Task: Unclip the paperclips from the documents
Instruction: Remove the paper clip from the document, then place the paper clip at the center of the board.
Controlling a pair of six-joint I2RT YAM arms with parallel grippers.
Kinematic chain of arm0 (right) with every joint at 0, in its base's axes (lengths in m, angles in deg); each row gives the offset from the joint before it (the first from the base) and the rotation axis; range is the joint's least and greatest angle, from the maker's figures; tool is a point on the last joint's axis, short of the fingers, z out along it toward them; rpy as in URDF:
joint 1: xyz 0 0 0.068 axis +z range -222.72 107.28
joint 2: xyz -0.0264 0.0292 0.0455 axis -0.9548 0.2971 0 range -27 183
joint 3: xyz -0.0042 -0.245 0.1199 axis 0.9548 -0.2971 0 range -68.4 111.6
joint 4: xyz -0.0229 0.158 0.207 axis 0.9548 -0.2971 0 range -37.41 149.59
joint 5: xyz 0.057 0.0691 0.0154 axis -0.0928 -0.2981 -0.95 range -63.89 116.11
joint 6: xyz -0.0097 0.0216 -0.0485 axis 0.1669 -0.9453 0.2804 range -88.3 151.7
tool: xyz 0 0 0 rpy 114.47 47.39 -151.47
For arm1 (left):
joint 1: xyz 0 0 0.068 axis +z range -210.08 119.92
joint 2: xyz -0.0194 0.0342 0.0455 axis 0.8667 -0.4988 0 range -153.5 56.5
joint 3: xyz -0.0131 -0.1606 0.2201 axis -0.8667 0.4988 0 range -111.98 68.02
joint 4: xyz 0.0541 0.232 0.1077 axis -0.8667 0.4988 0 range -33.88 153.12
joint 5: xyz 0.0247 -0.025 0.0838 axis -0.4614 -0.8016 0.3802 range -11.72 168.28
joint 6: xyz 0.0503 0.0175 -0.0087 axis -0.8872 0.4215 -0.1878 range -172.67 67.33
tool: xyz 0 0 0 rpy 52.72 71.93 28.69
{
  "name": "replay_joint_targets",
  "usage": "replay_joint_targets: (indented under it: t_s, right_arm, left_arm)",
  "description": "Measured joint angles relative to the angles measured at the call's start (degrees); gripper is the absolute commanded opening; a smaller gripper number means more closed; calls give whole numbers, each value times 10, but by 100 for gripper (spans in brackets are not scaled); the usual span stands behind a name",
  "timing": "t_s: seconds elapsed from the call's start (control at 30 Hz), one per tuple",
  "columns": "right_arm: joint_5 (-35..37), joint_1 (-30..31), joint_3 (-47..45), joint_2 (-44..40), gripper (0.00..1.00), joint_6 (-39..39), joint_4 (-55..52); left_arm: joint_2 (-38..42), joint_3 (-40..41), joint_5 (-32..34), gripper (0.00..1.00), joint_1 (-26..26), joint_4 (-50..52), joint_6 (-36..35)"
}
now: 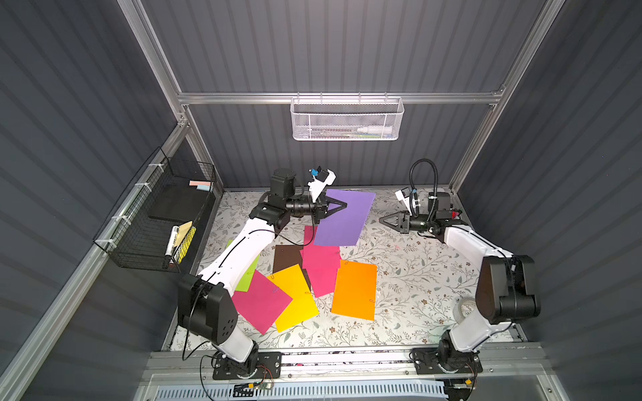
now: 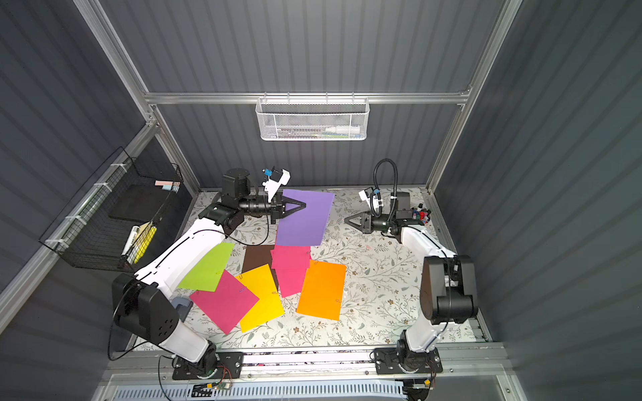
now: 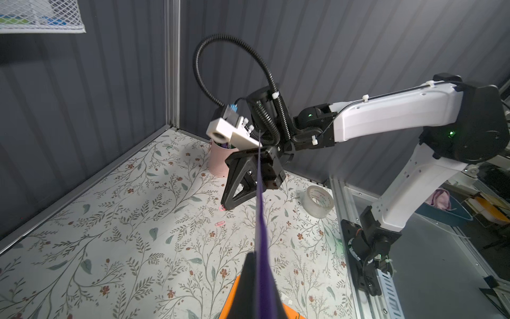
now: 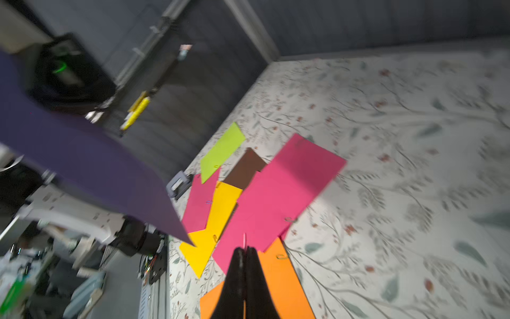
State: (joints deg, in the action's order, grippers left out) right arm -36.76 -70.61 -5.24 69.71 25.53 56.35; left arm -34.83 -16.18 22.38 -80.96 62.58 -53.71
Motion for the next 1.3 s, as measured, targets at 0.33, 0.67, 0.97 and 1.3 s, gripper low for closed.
replay_joint_targets:
  t_s: [0.33, 0.67, 0.97, 1.3]
  right_arm:
    - [204, -14, -39, 71, 3, -84, -99]
    - [274, -19, -8, 113, 30, -102, -160]
    - [295, -20, -3, 113, 52, -103, -178]
    - [314, -12, 4, 72, 59, -96, -208]
  left_arm:
    - [-26, 10, 126, 0, 12, -81, 55]
    - [-153, 7, 176, 0, 139, -164, 157]
    - [-256, -8, 182, 0, 250, -260, 240]
    - [-349, -75, 293, 25, 283, -201, 249]
